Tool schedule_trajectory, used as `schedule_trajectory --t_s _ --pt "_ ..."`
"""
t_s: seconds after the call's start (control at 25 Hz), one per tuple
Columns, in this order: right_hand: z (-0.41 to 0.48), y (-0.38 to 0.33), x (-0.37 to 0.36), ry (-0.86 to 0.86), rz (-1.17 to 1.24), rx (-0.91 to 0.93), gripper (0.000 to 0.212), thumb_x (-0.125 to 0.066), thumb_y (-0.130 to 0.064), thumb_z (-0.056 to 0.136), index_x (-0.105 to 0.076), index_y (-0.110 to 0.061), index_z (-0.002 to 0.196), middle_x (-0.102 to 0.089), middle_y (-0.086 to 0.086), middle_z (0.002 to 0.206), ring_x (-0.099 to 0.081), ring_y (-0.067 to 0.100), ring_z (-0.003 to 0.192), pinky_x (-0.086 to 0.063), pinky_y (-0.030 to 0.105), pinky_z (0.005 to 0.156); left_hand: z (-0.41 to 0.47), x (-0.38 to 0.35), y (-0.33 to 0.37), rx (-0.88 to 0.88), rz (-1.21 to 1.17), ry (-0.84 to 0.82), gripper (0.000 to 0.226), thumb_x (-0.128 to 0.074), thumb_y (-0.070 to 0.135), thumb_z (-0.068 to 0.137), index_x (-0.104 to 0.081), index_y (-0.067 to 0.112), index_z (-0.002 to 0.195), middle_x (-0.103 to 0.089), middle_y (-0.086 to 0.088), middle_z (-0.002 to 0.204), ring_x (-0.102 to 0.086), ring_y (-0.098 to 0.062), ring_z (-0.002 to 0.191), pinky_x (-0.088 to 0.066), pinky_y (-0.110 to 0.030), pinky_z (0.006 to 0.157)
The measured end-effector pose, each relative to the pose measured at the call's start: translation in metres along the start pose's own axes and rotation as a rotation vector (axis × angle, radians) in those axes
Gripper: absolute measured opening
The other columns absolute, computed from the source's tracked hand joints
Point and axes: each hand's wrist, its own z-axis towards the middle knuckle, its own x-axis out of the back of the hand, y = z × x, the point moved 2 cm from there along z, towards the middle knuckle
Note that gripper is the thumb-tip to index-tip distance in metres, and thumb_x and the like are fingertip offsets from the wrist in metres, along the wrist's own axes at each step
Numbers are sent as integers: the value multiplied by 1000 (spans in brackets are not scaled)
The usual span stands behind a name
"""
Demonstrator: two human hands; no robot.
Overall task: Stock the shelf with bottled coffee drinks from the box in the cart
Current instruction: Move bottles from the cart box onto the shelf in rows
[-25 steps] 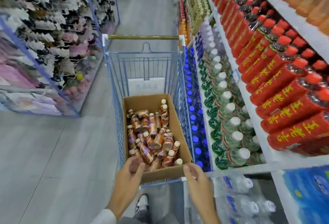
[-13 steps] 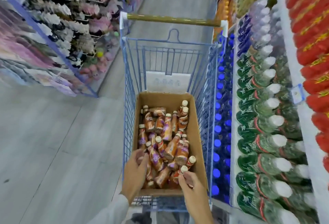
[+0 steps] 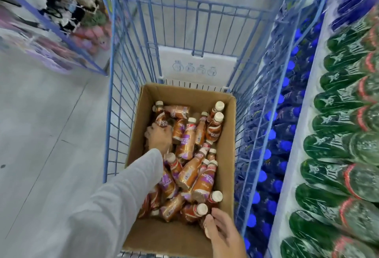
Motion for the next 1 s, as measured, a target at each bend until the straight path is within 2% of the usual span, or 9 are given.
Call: schedule_trajectory --t_s 0.16,0.28,0.36,0.48,0.6,0.72,0.8,0.88,1.0 --pt "14 3 -2 13 -42 1 22 -82 -27 84 -70 -44 89 -74 -21 97 -68 8 101 -52 30 96 16 -24 1 44 231 86 79 -51 48 101 -23 0 157 -40 -21 157 -27 -42 146 -33 -54 114" --pt "22 -2 0 -22 -84 11 17 -79 -32 86 -68 -42 95 -71 -22 106 -66 8 106 -50 30 102 19 -21 2 33 215 146 68 -56 46 99 -38 2 147 -51 -21 146 -37 -42 137 -36 -52 110" --pt "24 -12 2 -68 -118 11 16 -76 -37 88 -68 -41 101 -69 -20 112 -64 8 111 -47 31 106 10 -11 0 31 78 135 62 -59 47 97 -46 5 140 -57 -20 140 -40 -40 132 -36 -53 111" --pt "28 -41 1 -141 -156 43 13 -69 -38 94 -67 -39 106 -67 -17 118 -61 4 114 -46 29 105 -23 17 -1 -14 -337 16 53 -67 47 93 -52 17 134 -64 -8 126 -54 -30 124 -45 -51 107" --pt "47 -77 -11 -232 -248 169 20 -59 -50 98 -62 -42 117 -63 -21 121 -58 -4 111 -47 22 96 -83 57 -12 -42 -613 -63 42 -71 51 90 -53 35 124 -68 11 112 -67 -15 109 -55 -33 88" --pt "89 -120 -50 -261 -341 369 25 -56 -50 99 -59 -45 123 -61 -20 126 -57 5 122 -48 31 103 -146 92 -37 1 -735 -96 48 -72 62 85 -54 51 128 -72 18 114 -72 -6 102 -60 -26 79" --pt "127 -151 -89 -220 -441 516 38 -54 -45 101 -56 -32 137 -59 -7 137 -54 13 129 -47 39 107 -174 110 -52 77 -807 -58 42 -73 63 80 -54 63 118 -71 30 106 -72 3 93 -57 -12 61" --pt "165 -179 -129 -135 -582 669 41 -54 -39 103 -53 -23 140 -58 1 139 -54 21 129 -47 41 106 -189 114 -71 167 -860 -24 48 -76 51 81 -58 52 125 -70 23 106 -71 -5 92 -52 -9 54" --pt "213 -194 -173 -16 -771 704 44 -56 -36 101 -50 -15 140 -52 11 139 -52 34 127 -42 48 103 -199 118 -102 234 -902 9 57 -82 31 72 -65 26 126 -72 5 114 -66 -13 102 -52 -18 64"
